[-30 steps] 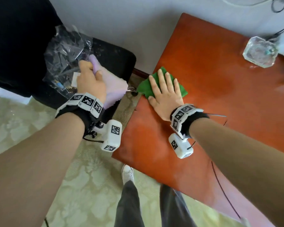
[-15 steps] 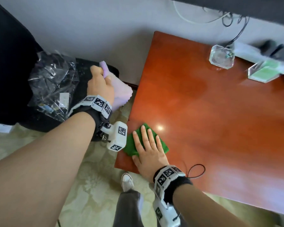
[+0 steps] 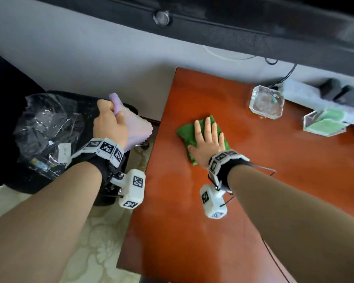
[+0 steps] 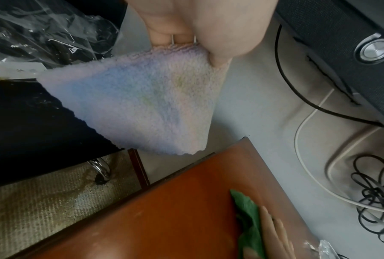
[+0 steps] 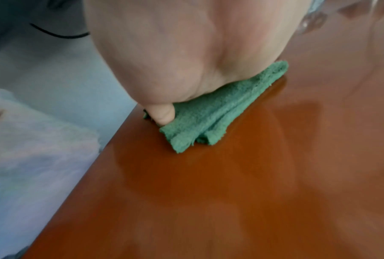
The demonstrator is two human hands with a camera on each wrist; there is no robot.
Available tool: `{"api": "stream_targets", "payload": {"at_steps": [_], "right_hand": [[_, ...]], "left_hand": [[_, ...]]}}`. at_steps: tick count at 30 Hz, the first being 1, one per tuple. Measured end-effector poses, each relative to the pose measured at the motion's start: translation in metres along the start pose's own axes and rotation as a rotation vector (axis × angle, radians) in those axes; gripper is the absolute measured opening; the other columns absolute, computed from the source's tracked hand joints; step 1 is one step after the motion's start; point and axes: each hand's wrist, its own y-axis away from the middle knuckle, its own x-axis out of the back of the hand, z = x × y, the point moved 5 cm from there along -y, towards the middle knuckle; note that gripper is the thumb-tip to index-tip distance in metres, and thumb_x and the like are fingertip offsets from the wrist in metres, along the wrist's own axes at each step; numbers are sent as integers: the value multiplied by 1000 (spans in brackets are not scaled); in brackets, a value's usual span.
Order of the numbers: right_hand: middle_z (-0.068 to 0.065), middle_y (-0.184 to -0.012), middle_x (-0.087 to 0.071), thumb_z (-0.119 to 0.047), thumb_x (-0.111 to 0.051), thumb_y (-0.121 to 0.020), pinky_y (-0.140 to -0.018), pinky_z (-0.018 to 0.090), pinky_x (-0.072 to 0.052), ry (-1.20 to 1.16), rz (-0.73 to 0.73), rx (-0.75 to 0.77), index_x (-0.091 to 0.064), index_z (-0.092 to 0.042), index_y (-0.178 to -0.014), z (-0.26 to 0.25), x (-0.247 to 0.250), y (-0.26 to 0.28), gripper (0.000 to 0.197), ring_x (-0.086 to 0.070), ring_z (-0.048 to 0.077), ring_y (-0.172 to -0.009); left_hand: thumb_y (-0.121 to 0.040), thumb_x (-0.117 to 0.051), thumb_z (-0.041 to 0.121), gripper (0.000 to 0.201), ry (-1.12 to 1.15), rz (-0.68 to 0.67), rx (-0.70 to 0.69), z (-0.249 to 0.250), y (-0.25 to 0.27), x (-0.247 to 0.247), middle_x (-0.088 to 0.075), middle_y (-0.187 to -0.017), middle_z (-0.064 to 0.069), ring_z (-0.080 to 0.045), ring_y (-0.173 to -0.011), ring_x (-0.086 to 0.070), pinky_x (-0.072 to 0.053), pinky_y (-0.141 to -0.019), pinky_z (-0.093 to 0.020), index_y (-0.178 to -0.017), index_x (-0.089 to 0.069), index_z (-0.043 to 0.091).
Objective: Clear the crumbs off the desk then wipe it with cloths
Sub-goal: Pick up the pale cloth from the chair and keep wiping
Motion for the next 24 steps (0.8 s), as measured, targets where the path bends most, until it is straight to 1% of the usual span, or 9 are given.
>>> {"api": "stream_targets", "payload": {"at_steps": [4, 7, 9, 11, 14, 16, 20, 22, 24], "right_hand": [[7, -162, 22, -45, -42, -98, -122, 48, 2, 38, -33, 25, 10, -27, -156, 8, 38, -43, 80, 15, 29, -150], [13, -161, 21, -35, -49, -95, -122, 47, -3, 84, -3, 54, 4, -21, -157, 10, 57, -40, 82, 13, 33, -150], [15, -159, 25, -29, -50, -94, -122, 47, -7, -1, -24, 50, 6, -17, -156, 9, 53, -22, 85, 15, 36, -149], [14, -158, 29, -31, -53, -93, -120, 49, -13, -111, -135, 9, 11, -17, -155, 8, 36, -5, 90, 18, 37, -148], [16, -157, 30, -37, -57, -89, -120, 47, -6, -43, -132, -43, 15, -15, -155, 7, 30, -14, 99, 20, 39, -147], [17, -159, 24, -38, -61, -85, -120, 47, -6, -28, -78, -71, 9, -16, -156, 3, 46, -36, 102, 15, 40, -148], [12, -164, 7, -30, -68, -79, -118, 54, -17, -122, -26, -53, -21, -14, -151, -12, 88, -86, 88, 4, 39, -149], [11, -164, 0, -26, -69, -78, -117, 55, -19, -144, -5, -35, -25, -12, -148, -21, 99, -102, 84, -1, 39, -149], [13, -161, -13, -25, -67, -79, -115, 52, -24, -159, 27, -15, -25, -11, -149, -32, 106, -110, 82, -12, 39, -147]], "left_hand": [[-97, -45, 14, 25, -28, -6, 5, 9, -11, -10, -62, -106, -29, -44, -97, -59, -34, -72, -35, -120, -44, 5], [-97, -45, 15, 25, -47, -9, 3, 11, -15, -11, -62, -103, -29, -45, -95, -59, -37, -73, -38, -120, -43, 5], [-98, -45, 15, 24, -46, -1, -4, 13, -18, -11, -63, -101, -29, -45, -93, -60, -39, -74, -40, -120, -44, 6], [-98, -45, 15, 23, -51, 8, -9, 15, -20, -9, -63, -99, -29, -45, -92, -60, -40, -73, -40, -119, -44, 6], [-98, -44, 17, 23, -61, 13, -11, 17, -25, -9, -63, -100, -29, -45, -92, -61, -42, -75, -42, -119, -44, 7], [-98, -44, 17, 24, -65, 12, 1, 16, -28, -9, -63, -101, -28, -44, -93, -61, -43, -76, -42, -120, -44, 6], [-99, -43, 17, 26, -77, -8, 33, 14, -30, -15, -62, -104, -28, -43, -95, -60, -39, -75, -39, -122, -43, 4], [-99, -43, 18, 26, -82, -1, 38, 9, -29, -16, -63, -104, -27, -42, -96, -61, -42, -77, -41, -122, -43, 5], [-99, -42, 19, 26, -88, 15, 44, 2, -29, -14, -63, -102, -25, -41, -95, -61, -42, -77, -40, -122, -43, 6]]}}
